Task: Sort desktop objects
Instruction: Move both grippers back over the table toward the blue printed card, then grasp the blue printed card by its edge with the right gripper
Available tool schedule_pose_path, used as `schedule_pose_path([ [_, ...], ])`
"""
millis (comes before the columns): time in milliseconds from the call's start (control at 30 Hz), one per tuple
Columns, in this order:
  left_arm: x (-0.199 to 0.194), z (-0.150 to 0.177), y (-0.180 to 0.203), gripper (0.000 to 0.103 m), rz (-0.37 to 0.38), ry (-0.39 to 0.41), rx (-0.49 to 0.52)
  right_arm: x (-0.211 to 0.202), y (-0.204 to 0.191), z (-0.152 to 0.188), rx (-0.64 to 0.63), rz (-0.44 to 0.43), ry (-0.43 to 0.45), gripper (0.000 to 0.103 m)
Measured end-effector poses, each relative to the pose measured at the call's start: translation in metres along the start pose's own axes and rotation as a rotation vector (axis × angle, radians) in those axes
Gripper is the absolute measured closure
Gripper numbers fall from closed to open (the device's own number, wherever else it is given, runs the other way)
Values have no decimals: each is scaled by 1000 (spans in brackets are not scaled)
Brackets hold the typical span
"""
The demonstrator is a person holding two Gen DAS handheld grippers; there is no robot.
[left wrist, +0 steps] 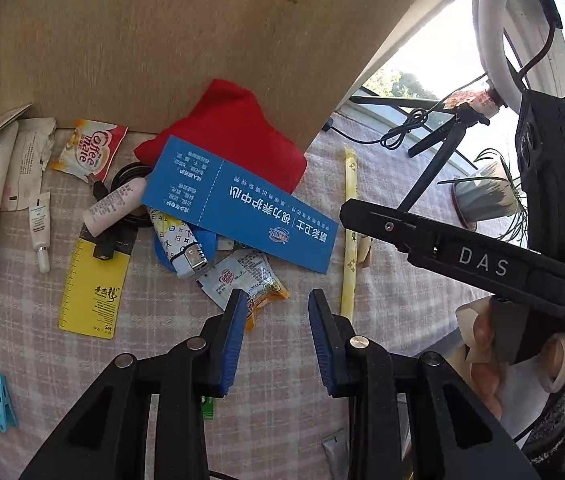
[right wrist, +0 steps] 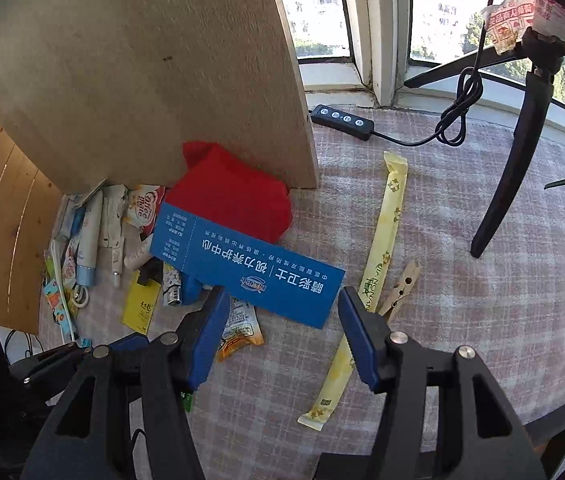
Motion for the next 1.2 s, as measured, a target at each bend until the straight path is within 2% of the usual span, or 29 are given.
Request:
schedule_pose_path([
  [233, 41, -12, -5, 73, 37, -43, -73, 44, 12, -21, 72, -57, -48, 47],
  [367, 50, -15, -8, 73, 39, -39, -91, 61, 9, -24, 83, -93, -75, 47],
  [600, 58, -29, -10, 73, 38, -15, -92, 74, 2, -11, 96, -148, -139, 47],
  [800, 65, -32, -10, 73, 71, -12, -103, 75, 3, 5, 177, -210, -169, 47],
  [900, 66, -29, -8, 73, 70, -9, -84, 75, 8, 10, 223, -248, -179, 53],
  [967, 69, -27, -7, 73, 84, -20, -82, 74, 7, 13, 234, -265, -184, 63],
  [1200, 70, -18, -13, 73, 104, -26, -77, 69, -7, 29, 182, -225, -181, 73],
])
Point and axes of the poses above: each gripper's, at about its wrist camera, not at the fingertips, and x roughly the way its jaws point, y to its right, z to its underside, the point moved 6 cm from there along x, roughly the way its jaws point, and after that the axes turned 1 degree about -z, right-handed, at the moved point
